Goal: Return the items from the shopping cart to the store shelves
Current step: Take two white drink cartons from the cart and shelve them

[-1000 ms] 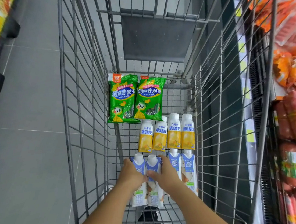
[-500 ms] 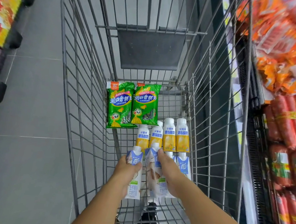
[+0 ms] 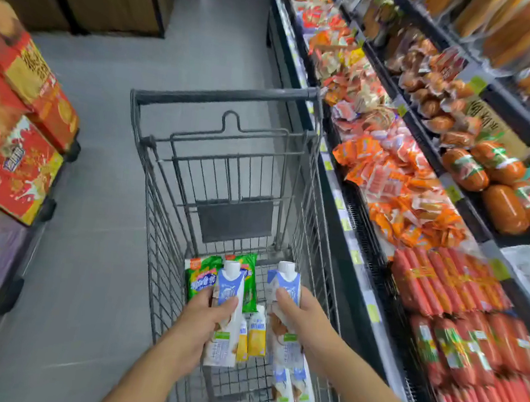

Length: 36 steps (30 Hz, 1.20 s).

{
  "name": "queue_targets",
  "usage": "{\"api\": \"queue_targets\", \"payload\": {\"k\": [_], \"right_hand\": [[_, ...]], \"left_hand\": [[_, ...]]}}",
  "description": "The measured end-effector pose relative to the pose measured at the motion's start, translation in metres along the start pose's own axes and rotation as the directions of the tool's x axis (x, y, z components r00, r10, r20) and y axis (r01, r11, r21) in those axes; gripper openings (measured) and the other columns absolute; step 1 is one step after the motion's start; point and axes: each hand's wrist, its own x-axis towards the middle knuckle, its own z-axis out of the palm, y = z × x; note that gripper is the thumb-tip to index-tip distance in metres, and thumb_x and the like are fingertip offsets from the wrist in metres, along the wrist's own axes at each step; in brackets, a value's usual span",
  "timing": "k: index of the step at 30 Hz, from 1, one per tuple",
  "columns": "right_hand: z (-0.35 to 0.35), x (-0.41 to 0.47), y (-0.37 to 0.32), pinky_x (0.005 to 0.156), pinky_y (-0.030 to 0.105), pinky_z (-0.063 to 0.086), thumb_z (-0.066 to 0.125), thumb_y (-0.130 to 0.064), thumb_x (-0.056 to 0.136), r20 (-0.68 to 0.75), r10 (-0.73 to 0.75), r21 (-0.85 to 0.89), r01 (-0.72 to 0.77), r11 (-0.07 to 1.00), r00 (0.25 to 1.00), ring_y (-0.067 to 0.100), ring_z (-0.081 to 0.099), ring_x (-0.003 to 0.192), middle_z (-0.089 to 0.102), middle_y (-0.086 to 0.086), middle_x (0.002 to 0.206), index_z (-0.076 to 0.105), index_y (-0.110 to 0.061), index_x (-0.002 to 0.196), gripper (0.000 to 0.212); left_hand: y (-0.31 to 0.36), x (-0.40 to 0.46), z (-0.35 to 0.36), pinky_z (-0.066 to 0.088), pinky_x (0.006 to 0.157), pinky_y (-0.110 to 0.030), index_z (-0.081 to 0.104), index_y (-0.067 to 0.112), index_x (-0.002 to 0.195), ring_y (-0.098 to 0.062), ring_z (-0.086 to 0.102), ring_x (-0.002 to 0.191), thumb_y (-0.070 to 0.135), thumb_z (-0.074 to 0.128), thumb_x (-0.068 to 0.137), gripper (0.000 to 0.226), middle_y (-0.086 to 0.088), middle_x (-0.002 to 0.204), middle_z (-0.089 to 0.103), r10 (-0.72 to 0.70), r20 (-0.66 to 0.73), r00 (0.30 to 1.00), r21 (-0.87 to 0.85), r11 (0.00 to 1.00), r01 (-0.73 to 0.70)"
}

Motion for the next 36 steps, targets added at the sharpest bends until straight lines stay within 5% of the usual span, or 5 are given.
{"api": "queue_targets", "payload": {"k": [6, 12, 17, 28, 36], "right_hand": [[-0.012, -0.078, -0.092, 0.077, 0.034, 0.049, 0.056, -0.049, 0.093, -0.181, -0.215, -0.064, 0.207, 0.976, 0.960, 0.017, 0.063, 0.080, 0.066, -0.001, 0.089, 0.060, -0.030, 0.100, 0.021], [-0.026, -0.181, -0.146, 0.081, 0.035, 0.049, 0.055, -0.046, 0.095, -0.430, -0.397, -0.094, 0.397, 0.913, 0.811, 0.015, 0.062, 0.093, 0.064, -0.009, 0.101, 0.055, -0.030, 0.121, 0.031], [-0.040, -0.271, -0.144, 0.073, 0.028, 0.047, 0.053, -0.044, 0.096, -0.606, -0.427, -0.145, 0.434, 0.889, 0.671, 0.020, 0.060, 0.088, 0.063, 0.003, 0.101, 0.054, -0.032, 0.110, 0.019], [-0.089, -0.507, -0.077, 0.064, 0.031, 0.041, 0.055, -0.053, 0.090, -0.890, -0.361, -0.212, 0.450, 0.867, 0.277, 0.019, 0.048, 0.069, 0.051, 0.010, 0.079, 0.053, -0.007, 0.103, 0.048], [-0.117, -0.722, 0.053, 0.064, 0.022, 0.044, 0.057, -0.055, 0.087, -0.990, -0.141, -0.133, 0.381, 0.915, -0.007, 0.010, 0.056, 0.073, 0.056, -0.005, 0.082, 0.053, -0.018, 0.110, 0.043]], "left_hand": [[0.092, -0.078, 0.025, 0.050, 0.097, -0.059, 0.062, 0.014, 0.115, -0.038, 0.068, 0.104, 0.014, 0.065, 0.094, 0.021, -0.016, 0.112, 0.073, 0.170, 0.116, 0.979, 0.140, 0.973, -0.185], [0.146, -0.156, 0.069, 0.053, 0.082, -0.047, 0.064, 0.015, 0.112, -0.028, 0.066, 0.086, 0.014, 0.062, 0.096, 0.016, -0.010, 0.097, 0.072, 0.316, 0.391, 0.865, 0.210, 0.884, -0.418], [0.146, -0.211, 0.124, 0.052, 0.079, -0.044, 0.063, 0.019, 0.105, -0.027, 0.066, 0.084, 0.013, 0.061, 0.096, 0.010, -0.010, 0.098, 0.071, 0.330, 0.585, 0.740, 0.211, 0.820, -0.532], [0.052, -0.373, 0.274, 0.053, 0.085, -0.048, 0.061, 0.019, 0.116, -0.027, 0.067, 0.089, 0.018, 0.063, 0.096, 0.020, -0.006, 0.099, 0.072, 0.106, 0.901, 0.420, 0.213, 0.737, -0.642], [-0.119, -0.523, 0.369, 0.050, 0.092, -0.059, 0.062, 0.022, 0.112, -0.037, 0.064, 0.101, 0.019, 0.061, 0.096, 0.017, -0.018, 0.115, 0.068, -0.115, 0.977, 0.179, 0.207, 0.717, -0.666]]}}
